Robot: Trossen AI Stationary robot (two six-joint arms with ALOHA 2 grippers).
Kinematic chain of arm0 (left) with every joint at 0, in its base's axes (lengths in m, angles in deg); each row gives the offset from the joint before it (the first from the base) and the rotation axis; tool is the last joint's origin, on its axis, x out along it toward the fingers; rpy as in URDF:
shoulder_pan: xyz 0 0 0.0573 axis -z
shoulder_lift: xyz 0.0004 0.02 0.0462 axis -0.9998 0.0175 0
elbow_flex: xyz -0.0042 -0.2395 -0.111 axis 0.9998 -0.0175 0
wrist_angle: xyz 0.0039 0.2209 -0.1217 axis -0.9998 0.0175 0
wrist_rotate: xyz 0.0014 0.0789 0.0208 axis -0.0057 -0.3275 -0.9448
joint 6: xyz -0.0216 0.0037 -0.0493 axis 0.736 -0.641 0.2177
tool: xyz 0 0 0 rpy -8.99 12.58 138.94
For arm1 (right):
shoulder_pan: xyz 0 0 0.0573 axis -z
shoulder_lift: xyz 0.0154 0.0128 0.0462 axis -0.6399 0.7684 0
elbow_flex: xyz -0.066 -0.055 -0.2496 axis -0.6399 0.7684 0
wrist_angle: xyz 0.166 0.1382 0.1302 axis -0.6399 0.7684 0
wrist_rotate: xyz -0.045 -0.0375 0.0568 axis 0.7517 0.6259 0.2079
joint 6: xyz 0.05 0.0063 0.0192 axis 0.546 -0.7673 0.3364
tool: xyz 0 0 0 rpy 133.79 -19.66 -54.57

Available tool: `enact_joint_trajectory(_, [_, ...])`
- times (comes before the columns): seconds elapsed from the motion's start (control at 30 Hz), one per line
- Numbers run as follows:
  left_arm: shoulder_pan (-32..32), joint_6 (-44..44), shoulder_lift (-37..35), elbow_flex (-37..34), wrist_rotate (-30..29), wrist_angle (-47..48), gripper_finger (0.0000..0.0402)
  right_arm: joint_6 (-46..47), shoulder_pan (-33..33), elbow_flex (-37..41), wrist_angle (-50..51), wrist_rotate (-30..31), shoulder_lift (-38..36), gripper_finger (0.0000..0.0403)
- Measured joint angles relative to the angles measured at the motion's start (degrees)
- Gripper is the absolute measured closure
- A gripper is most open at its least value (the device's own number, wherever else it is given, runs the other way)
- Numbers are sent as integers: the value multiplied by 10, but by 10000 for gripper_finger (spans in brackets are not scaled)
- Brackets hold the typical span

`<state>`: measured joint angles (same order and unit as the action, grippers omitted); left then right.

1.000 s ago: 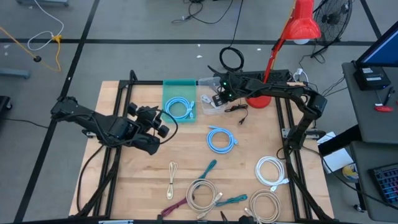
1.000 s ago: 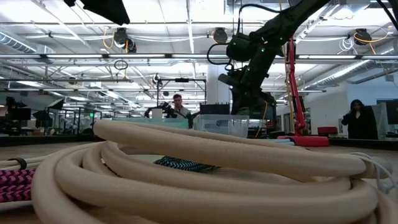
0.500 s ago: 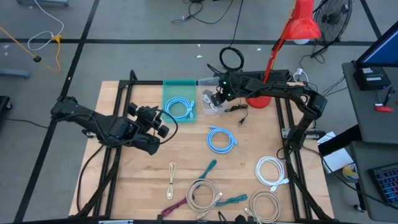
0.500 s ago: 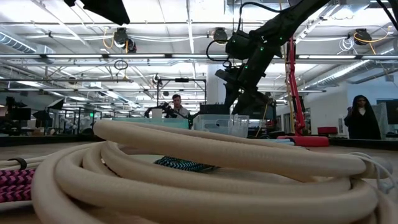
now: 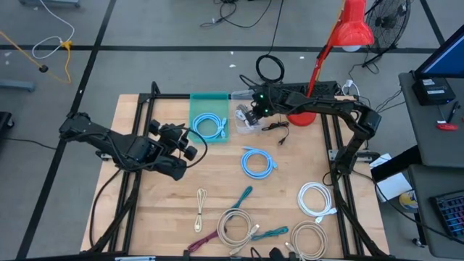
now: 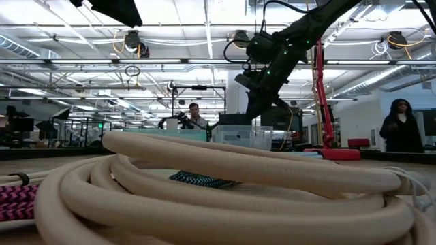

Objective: Pick and place items into bin
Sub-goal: Put the black white charger cable into the transparent bin

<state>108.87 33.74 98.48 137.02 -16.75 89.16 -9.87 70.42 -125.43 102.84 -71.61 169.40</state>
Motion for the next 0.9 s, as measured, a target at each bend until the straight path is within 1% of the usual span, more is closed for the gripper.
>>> enact_joint_trajectory(0.1, [0,0,0,0,-3,0,289,-15,0,0,-4,-22,0,401])
enact_joint_trajectory(0.2, [0,0,0,0,-6,0,289,-28,0,-4,-2,-44,18,402])
enact_joint_trajectory(0.27, [0,0,0,0,-8,0,289,-43,0,-12,20,-45,36,402])
enact_joint_trajectory(0.4, [0,0,0,0,-9,-1,289,-74,-11,-51,44,-42,87,402])
enact_joint_trajectory(0.5, [0,-2,0,0,-9,-2,289,-80,-26,-83,47,-18,120,403])
enact_joint_trajectory(0.67, [0,-6,0,0,-9,0,289,-89,-37,-130,66,41,149,403])
enact_joint_trajectory(0.9, [0,-6,0,0,-9,1,289,-83,-33,-134,73,49,167,403])
